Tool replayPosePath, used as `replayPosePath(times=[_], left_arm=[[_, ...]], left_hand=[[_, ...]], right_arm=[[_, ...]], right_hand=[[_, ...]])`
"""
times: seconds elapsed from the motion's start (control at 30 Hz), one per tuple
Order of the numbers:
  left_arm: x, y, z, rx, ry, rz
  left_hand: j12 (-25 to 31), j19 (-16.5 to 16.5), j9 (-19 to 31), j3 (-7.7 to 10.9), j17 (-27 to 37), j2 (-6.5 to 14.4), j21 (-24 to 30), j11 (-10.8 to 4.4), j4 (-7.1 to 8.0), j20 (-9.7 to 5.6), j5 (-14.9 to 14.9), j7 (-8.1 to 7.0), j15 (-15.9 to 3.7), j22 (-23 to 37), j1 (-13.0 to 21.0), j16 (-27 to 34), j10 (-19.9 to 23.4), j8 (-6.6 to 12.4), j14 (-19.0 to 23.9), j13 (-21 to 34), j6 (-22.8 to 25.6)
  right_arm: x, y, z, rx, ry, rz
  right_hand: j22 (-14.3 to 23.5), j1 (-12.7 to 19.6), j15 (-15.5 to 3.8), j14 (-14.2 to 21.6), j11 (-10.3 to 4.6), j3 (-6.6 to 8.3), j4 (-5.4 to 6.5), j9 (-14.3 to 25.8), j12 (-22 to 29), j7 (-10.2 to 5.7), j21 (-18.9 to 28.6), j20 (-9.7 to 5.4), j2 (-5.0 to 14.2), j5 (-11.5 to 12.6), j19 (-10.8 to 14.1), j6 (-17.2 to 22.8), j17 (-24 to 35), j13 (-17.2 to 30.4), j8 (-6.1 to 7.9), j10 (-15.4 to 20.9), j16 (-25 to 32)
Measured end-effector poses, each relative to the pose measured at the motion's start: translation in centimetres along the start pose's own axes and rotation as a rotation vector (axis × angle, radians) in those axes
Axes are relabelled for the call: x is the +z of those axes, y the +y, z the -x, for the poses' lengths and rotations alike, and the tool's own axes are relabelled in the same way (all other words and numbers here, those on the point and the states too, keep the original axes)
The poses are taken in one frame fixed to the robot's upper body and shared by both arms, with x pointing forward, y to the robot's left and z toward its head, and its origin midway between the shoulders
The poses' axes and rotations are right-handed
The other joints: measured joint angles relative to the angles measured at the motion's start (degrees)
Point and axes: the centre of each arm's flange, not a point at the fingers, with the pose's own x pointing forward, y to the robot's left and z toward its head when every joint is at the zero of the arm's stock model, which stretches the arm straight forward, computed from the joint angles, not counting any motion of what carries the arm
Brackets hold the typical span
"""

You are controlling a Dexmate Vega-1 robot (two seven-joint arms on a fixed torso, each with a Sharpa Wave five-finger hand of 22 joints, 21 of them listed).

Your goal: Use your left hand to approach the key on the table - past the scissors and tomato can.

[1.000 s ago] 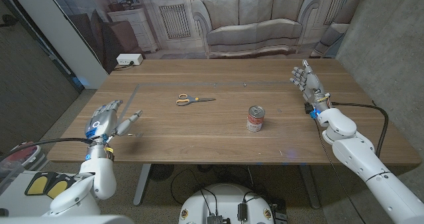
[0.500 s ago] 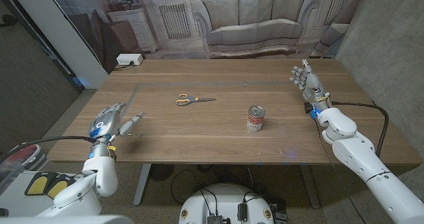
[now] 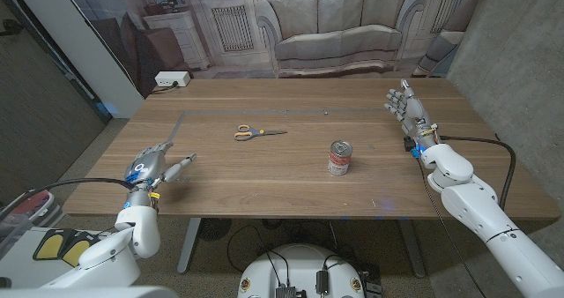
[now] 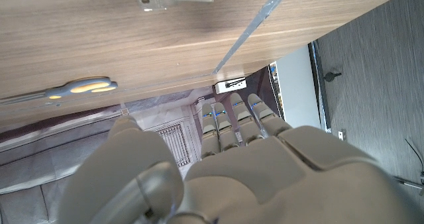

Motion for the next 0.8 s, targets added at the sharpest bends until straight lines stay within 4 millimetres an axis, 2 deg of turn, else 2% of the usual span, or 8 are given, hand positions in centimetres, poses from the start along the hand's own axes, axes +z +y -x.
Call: replayPosePath(times=[0.8], left_arm=[[0.6,-2.1,-0.5,-0.048,-0.001,0.016]], left_hand=[[0.01,0.00,0.00,0.01,0.00,-0.23,0.00,-0.30,0.00,0.00,0.00,-0.33,0.00,-0.01,0.53,0.00,0.30,0.00,0.00,0.00,0.95]], right_arm=[[0.0,0.2,-0.3,0.008,-0.014,-0.006]], right_hand=[[0.00,0.00,0.00,-0.01,0.00,0.00,0.00,0.00,0.00,0.00,0.00,0.32,0.00,0.00,0.32,0.00,0.00,0.00,0.00,0.00,0.00]])
